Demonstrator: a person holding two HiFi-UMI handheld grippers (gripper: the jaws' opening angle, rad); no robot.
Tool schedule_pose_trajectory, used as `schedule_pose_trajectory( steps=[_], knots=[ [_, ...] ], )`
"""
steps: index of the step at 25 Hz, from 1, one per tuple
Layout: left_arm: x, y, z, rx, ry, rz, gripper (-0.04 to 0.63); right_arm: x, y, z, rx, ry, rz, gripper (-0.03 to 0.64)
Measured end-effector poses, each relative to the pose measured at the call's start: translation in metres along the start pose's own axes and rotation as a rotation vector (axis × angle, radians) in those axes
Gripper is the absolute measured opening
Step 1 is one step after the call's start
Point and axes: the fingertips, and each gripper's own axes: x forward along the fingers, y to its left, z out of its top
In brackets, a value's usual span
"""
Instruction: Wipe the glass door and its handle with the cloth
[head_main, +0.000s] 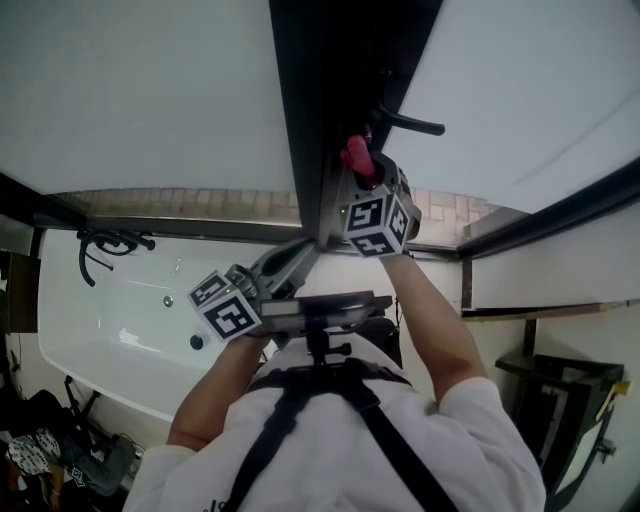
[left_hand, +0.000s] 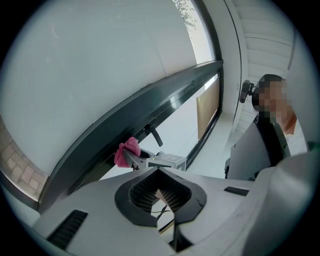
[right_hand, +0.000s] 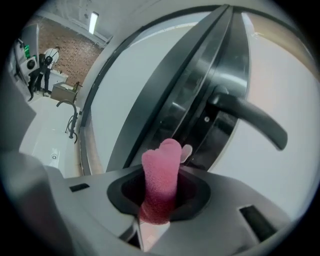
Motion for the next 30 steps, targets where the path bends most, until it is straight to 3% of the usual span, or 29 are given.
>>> schedule_pose_trajectory(
  steps=[3,6,9,14,21,30],
  knots=[
    [-0.002,0.000,0.002,0.001,-0.006,-0.002,-0.008,-0.003,0.007,-0.013,0.010,0.029,0.042,0.100],
    [-0.005,-0.003,0.003,0.004,-0.013,-0.004,-0.008,-0.019,0.010,-0.003,-0.024,-0.008,0.075,0.100],
    [-0.006,-0.004,0.004,0.008,-0.020,-0.009,-0.008,-0.037,0.004,0.023,-0.065,-0.080,0.088,0.100],
    [-0.003,-0.005,0.003,0.006,-0.020,-0.024,-0.008,-0.067,-0.020,0.086,-0.037,-0.241,0.082,0.100],
    [-0.001,-0.010,0.005,0.021,-0.030,-0.042,-0.008,-0.116,-0.071,0.196,-0.134,-0.486,0.012,0.100],
    [-0.001,-0.010,0.014,0.041,-0.063,-0.038,-0.008,-0.134,-0.128,0.285,-0.215,-0.624,-0.115,0.100]
  ],
)
